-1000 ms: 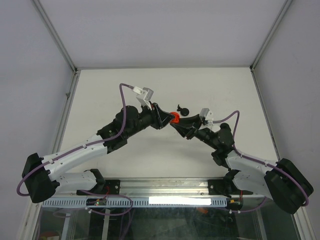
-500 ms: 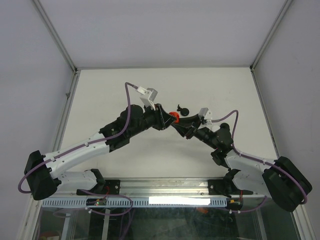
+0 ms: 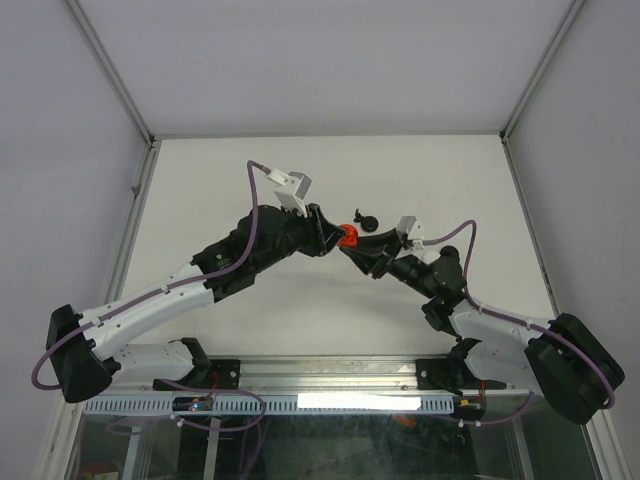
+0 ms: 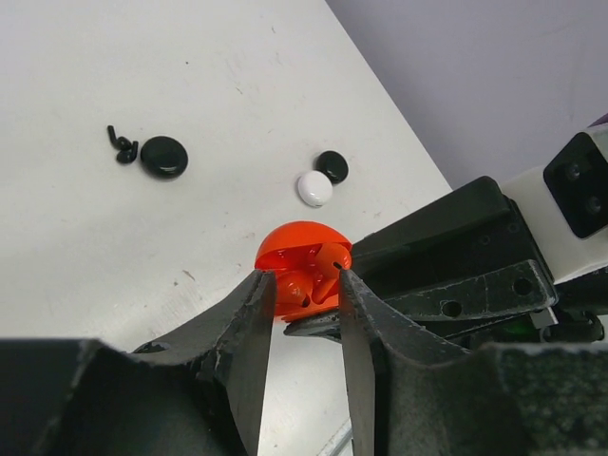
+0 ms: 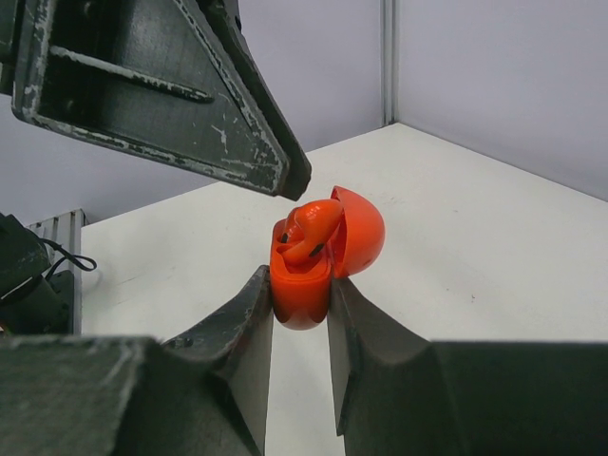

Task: Insert the wireless bluetooth earbuds into the charging case
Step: Place the earbud in the charging case.

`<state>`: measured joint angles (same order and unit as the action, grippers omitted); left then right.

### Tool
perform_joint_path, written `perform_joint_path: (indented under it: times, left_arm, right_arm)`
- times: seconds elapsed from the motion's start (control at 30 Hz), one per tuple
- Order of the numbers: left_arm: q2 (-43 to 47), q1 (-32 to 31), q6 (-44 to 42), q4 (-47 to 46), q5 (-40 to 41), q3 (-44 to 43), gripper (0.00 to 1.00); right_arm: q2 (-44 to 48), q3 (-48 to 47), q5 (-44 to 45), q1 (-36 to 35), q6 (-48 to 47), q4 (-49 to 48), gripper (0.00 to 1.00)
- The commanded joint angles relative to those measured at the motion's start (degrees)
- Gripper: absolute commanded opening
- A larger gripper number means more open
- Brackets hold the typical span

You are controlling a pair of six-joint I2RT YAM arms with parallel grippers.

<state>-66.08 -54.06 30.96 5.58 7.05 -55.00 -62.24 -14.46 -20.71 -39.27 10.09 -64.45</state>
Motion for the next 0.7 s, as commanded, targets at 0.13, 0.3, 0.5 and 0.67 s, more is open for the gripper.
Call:
perform_joint_path:
  times: [0.13, 0.3, 0.5, 0.67]
  left_arm:
    - [0.11, -0.43, -2.66, 3.90, 0.88, -6.80, 0.38]
    - [-3.22, -0.51, -3.24, 8.00, 2.45, -10.56, 0.37]
    - [-6.10, -0.93, -3.59, 12.60, 5.21, -13.40, 0.36]
    - [-7.51, -1.22, -4.11, 14.26, 5.78, -14.77, 0.35]
  right_arm:
    - [1.41, -3.09, 1.01, -0.43, -3.17, 0.00, 0.00]
    - [2.16, -4.94, 3.83, -1.64, -9.14, 6.55, 0.00]
    - [3.00, -6.41, 6.36, -3.10, -13.97, 10.91, 0.00]
    - [2.61, -6.61, 6.84, -3.71, -15.17, 11.22, 0.00]
